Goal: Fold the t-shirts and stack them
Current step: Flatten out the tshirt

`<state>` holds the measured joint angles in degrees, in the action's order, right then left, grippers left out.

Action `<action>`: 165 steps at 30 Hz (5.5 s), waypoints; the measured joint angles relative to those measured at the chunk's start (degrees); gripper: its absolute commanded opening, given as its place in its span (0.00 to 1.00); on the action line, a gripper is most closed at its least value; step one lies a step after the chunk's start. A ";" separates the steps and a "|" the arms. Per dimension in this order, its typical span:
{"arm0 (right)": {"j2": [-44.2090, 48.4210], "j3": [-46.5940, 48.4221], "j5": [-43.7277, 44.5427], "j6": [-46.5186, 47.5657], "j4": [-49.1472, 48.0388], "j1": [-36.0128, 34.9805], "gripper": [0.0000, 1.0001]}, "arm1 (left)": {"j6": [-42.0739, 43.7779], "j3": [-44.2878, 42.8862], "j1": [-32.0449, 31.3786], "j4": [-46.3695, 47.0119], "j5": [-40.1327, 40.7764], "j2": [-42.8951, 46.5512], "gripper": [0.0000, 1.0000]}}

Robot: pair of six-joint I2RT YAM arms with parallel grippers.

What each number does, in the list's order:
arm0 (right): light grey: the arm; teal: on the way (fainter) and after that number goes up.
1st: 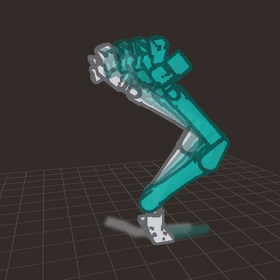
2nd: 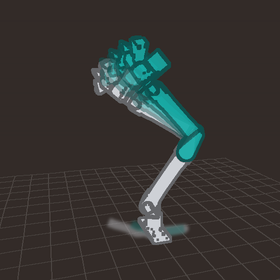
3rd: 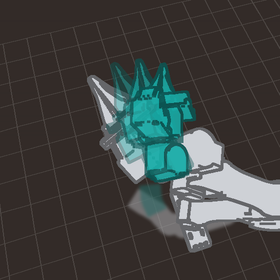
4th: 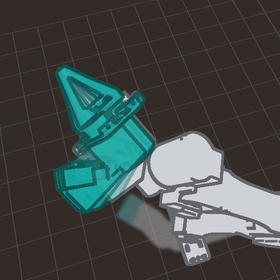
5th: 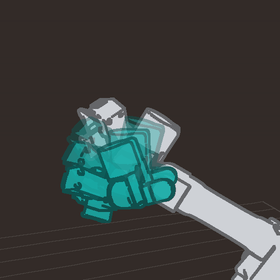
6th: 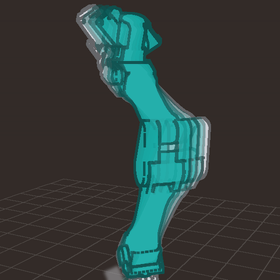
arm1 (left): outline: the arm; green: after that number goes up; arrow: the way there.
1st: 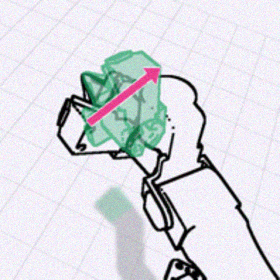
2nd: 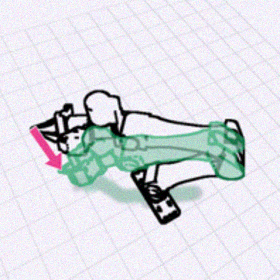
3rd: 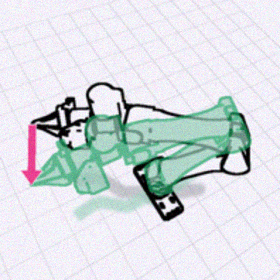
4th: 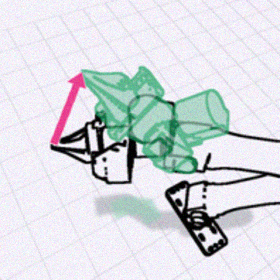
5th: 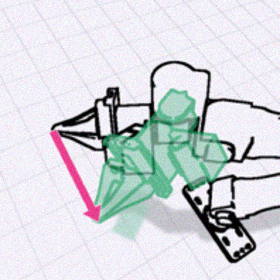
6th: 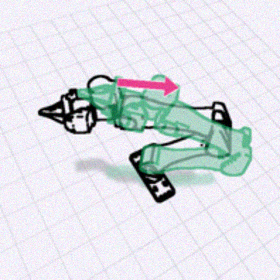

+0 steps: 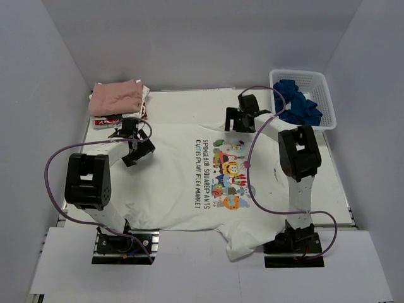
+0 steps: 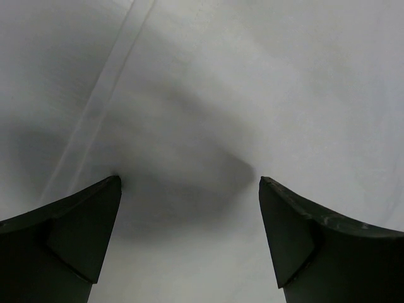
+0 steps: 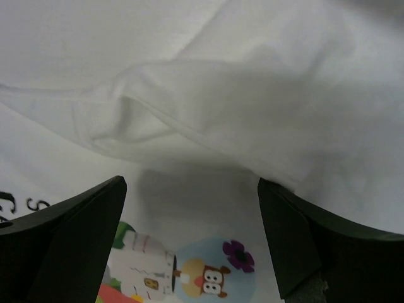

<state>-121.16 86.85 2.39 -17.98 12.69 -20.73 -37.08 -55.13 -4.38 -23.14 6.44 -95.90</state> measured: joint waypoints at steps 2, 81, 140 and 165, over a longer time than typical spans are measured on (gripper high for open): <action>-1.20 2.27 -0.20 -0.87 -1.36 -0.02 0.90 | -0.13 -0.87 -0.02 0.02 0.33 -0.83 1.00; -0.13 7.72 12.74 5.60 -3.15 -2.14 0.90 | 0.61 -0.90 -0.39 -2.16 5.05 2.03 1.00; 10.25 -16.83 2.10 -8.13 -8.17 -18.93 0.90 | -6.91 4.98 -10.19 -15.39 5.46 6.73 1.00; 14.64 -23.91 -0.66 -12.70 -14.47 -15.41 0.90 | -18.49 8.46 -11.23 -35.30 2.10 29.33 1.00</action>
<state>-106.52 62.94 1.74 -30.68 -1.78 -36.14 -55.57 -46.68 -15.62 -58.43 8.54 -66.57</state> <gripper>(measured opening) 0.903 0.997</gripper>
